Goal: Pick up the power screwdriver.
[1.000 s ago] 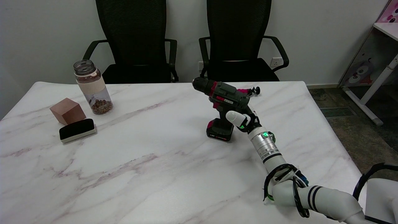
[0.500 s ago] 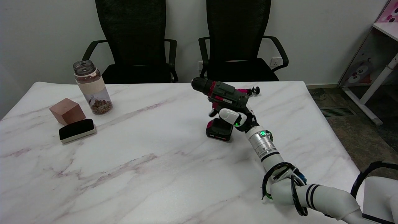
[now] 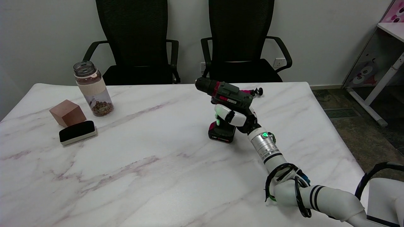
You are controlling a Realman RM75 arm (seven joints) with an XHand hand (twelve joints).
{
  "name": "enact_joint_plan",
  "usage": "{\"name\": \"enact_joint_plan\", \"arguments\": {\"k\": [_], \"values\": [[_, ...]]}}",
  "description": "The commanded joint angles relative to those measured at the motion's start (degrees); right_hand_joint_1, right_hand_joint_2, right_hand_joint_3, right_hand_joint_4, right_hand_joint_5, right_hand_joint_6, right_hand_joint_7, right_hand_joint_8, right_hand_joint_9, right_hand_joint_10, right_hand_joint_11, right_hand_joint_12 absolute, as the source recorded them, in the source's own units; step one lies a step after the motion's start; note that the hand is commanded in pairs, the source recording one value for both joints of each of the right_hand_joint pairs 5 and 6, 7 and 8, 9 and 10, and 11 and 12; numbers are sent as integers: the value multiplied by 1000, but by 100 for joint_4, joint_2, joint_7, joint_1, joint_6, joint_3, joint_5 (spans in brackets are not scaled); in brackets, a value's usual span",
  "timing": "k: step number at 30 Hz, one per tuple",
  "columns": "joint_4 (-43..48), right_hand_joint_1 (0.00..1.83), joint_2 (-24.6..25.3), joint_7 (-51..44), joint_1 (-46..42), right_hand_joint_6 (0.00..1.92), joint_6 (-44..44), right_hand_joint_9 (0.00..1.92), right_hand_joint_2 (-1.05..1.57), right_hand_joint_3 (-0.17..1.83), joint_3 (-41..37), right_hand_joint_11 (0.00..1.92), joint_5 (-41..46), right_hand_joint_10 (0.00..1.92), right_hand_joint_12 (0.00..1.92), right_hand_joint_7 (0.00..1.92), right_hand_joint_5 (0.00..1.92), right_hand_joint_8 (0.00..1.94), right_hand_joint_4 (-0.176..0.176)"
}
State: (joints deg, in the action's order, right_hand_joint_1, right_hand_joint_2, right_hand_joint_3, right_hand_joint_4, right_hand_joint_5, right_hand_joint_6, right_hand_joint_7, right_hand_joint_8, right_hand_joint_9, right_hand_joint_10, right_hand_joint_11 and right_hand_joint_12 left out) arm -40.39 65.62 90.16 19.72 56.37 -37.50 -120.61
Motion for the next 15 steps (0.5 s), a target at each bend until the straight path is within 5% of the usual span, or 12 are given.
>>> {"name": "enact_joint_plan", "arguments": {"k": [1, 9, 11, 13, 14, 15], "values": [[5, 1039, 12, 2, 49, 783, -319, 1371, 472, 911, -21, 1746, -6, 1371, 1746, 783, 783, 783, 176], [14, 1009, 12, 2, 102, 909, -372, 1532, 531, 1020, -12, 1826, -6, 1532, 1826, 909, 909, 909, 176], [14, 995, 12, 2, 121, 1066, -372, 1612, 588, 1054, -11, 1863, -6, 1612, 1863, 1066, 1066, 1066, 14], [14, 967, 12, 2, 139, 1207, -372, 1668, 669, 1011, -3, 1900, -6, 1668, 1900, 1207, 1207, 1207, -46], [14, 948, 12, 2, 150, 1297, -374, 1703, 725, 972, -3, 1917, -6, 1703, 1917, 1297, 1297, 1297, -106], [14, 941, 12, 2, 165, 1330, -380, 1719, 753, 953, -3, 1920, -6, 1719, 1920, 1330, 1330, 1330, -107]]}}
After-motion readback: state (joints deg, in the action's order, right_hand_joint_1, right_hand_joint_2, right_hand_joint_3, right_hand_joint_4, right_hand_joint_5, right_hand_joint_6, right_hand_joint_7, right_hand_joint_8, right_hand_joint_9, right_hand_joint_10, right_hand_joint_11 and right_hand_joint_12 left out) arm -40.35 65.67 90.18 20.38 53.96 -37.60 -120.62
